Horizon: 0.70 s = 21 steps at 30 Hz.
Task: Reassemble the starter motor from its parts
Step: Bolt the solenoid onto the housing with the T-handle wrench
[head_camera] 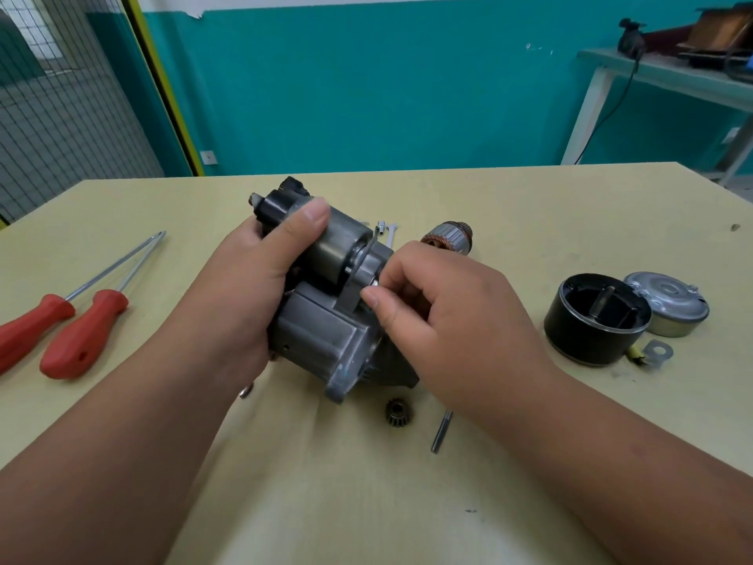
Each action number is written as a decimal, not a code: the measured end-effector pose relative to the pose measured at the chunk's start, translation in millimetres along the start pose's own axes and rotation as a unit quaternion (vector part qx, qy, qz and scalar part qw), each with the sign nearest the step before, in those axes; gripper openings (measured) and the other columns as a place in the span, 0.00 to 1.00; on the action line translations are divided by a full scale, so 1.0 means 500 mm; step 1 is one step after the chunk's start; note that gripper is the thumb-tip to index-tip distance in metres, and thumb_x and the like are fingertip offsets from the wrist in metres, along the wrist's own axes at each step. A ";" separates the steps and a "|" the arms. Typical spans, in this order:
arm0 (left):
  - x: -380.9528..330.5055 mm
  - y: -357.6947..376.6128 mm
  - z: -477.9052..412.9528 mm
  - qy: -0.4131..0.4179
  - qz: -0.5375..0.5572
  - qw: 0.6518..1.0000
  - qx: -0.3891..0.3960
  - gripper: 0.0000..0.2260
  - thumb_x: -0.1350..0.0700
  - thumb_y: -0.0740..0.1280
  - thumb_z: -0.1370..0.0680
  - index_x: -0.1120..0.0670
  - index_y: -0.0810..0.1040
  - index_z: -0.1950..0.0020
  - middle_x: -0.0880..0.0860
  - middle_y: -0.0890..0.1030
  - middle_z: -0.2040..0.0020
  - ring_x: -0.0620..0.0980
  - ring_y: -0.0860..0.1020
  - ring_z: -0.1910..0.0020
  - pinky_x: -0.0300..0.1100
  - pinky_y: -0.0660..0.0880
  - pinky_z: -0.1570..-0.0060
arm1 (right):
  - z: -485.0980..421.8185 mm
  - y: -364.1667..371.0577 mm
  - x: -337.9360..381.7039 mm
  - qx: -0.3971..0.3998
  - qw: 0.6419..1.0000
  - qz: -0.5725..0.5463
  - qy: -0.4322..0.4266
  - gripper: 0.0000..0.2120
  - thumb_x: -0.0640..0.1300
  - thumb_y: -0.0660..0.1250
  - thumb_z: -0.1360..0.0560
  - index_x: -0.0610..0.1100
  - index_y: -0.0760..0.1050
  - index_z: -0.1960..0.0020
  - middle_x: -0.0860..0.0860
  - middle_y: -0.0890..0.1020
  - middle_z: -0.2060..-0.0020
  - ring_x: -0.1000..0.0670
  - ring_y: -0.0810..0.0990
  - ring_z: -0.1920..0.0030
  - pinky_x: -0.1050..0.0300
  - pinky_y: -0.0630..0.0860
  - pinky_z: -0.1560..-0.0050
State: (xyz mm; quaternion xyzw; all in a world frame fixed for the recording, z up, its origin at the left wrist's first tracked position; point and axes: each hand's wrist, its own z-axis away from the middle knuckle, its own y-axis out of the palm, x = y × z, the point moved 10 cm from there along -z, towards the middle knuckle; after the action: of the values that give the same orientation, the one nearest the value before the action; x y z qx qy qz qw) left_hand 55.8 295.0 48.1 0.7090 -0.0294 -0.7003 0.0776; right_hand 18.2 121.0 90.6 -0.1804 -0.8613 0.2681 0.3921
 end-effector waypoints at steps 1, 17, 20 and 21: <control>0.011 -0.001 -0.001 -0.025 0.018 1.000 0.000 0.16 0.40 0.74 0.23 0.50 0.86 0.43 0.59 0.88 0.43 0.60 0.88 0.46 0.58 0.86 0.50 | -0.001 0.001 0.007 -0.001 1.000 0.008 -0.009 0.09 0.49 0.68 0.19 0.48 0.74 0.57 0.55 0.75 0.67 0.50 0.73 0.60 0.55 0.69 0.62; 0.063 0.034 0.010 -0.123 0.110 0.986 0.033 0.32 0.43 0.71 0.23 0.62 0.77 0.25 0.65 0.82 0.31 0.65 0.81 0.31 0.63 0.77 0.29 | 0.002 0.000 0.011 -0.016 1.000 0.005 -0.021 0.07 0.57 0.63 0.22 0.57 0.68 0.48 0.55 0.74 0.63 0.53 0.74 0.61 0.57 0.71 0.64; 0.061 0.036 0.014 -0.119 0.114 0.986 0.026 0.32 0.44 0.71 0.23 0.63 0.77 0.25 0.66 0.80 0.29 0.66 0.79 0.29 0.62 0.77 0.30 | 0.005 0.000 0.000 -0.029 0.999 -0.015 -0.011 0.06 0.55 0.65 0.22 0.57 0.69 0.48 0.57 0.73 0.61 0.53 0.74 0.61 0.61 0.70 0.64; 0.061 0.035 0.015 -0.117 0.117 0.986 0.023 0.31 0.45 0.71 0.23 0.63 0.77 0.26 0.66 0.80 0.29 0.66 0.79 0.29 0.60 0.78 0.31 | 0.005 -0.001 -0.004 -0.032 0.999 -0.019 -0.007 0.06 0.54 0.66 0.22 0.57 0.69 0.48 0.57 0.74 0.61 0.53 0.74 0.61 0.63 0.68 0.64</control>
State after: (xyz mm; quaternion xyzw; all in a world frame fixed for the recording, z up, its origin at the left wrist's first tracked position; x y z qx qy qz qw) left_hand 49.9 272.8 20.3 0.6157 -0.1368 -0.7635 0.1386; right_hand 17.3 118.7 88.5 -0.1743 -0.8754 0.2342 0.3852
